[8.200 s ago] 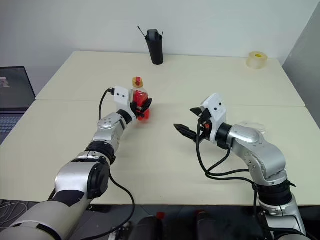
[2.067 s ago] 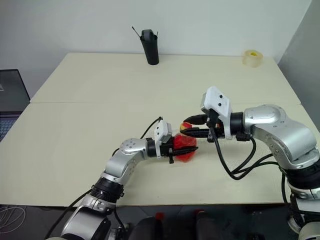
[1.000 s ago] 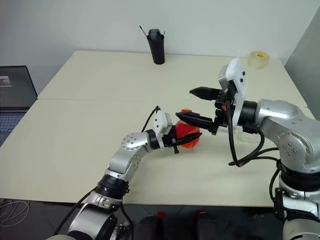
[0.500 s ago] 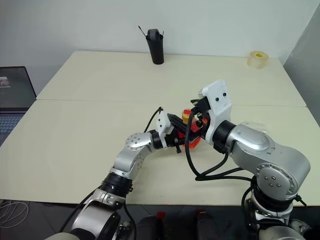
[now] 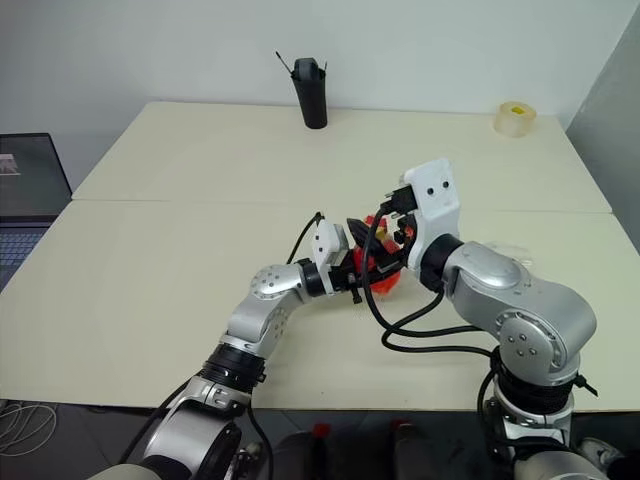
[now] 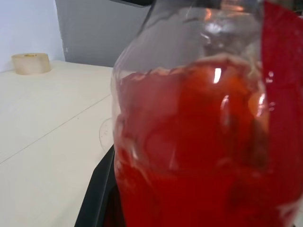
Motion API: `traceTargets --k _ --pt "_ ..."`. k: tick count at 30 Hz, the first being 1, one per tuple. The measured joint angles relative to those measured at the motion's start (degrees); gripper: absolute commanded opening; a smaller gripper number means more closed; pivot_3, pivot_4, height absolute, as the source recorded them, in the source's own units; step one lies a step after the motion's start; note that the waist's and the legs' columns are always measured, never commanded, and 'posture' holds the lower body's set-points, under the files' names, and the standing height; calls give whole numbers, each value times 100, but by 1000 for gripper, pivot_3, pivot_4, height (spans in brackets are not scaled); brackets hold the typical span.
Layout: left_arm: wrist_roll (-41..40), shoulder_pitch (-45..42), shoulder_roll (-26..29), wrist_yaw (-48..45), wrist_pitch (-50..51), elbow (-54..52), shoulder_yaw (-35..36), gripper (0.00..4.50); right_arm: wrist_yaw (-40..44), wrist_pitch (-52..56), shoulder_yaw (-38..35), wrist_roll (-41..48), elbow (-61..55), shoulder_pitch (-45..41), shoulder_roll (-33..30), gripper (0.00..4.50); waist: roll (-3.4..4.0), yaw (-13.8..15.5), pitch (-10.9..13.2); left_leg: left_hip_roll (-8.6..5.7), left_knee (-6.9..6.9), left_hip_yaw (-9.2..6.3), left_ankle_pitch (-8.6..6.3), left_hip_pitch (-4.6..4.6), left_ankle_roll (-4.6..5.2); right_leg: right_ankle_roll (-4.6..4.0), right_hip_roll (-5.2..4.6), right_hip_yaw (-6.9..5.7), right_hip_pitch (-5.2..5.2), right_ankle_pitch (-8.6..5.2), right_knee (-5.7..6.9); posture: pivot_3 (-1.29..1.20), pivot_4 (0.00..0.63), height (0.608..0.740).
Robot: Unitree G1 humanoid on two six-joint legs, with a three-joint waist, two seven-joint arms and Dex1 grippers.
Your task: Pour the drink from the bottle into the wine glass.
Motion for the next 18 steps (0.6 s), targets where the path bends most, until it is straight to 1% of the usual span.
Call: traceTargets --k 1,4,7,8,9,11,13,18 --pt "10 -1 7 6 11 0 -1 1447 53 1 -46 39 -12 28 -50 4500 0 0 0 0 0 0 0 0 0 0 0 0 0 0 0 0 150 740" --pt "28 -3 11 23 36 -1 -25 1445 399 39 -485 420 -262 359 -366 4500 0 19 0 0 0 -3 -1 -7 1 0 -2 -3 0 0 -5 0 150 740" --pt "44 -2 56 20 32 -3 -7 1426 797 71 -1066 879 -498 865 -912 4500 0 17 0 -2 1 -3 -1 -8 2 1 -2 -3 0 0 -5 0 150 740" --pt "41 -2 74 10 20 -8 7 1426 927 97 -1247 980 -503 1047 -1189 4500 0 17 0 -2 0 -2 -1 -7 3 1 -2 -2 0 0 -4 0 150 740" --pt "42 1 110 6 15 -10 39 1426 1032 130 -1323 1068 -505 1161 -1363 4500 0 15 0 -3 -1 0 -1 -4 4 1 0 0 0 0 -3 0 150 740" --pt "41 0 130 14 13 -11 95 1426 1343 145 -1352 1446 -606 1377 -1659 4500 1 -8 0 -7 -3 3 -1 -1 4 1 10 3 0 0 -3 0 150 740" --pt "41 1 71 7 12 -11 71 1426 1487 107 -1309 1756 -657 1376 -1728 4500 0 -20 0 -9 -3 3 -1 1 4 0 14 3 1 0 -1 0 150 740" --pt "41 -2 62 -2 1 -13 62 1426 1214 -117 -929 1840 -519 740 -1569 4500 1 -16 0 -8 -2 3 -1 3 3 0 14 3 1 0 1 0 150 740"
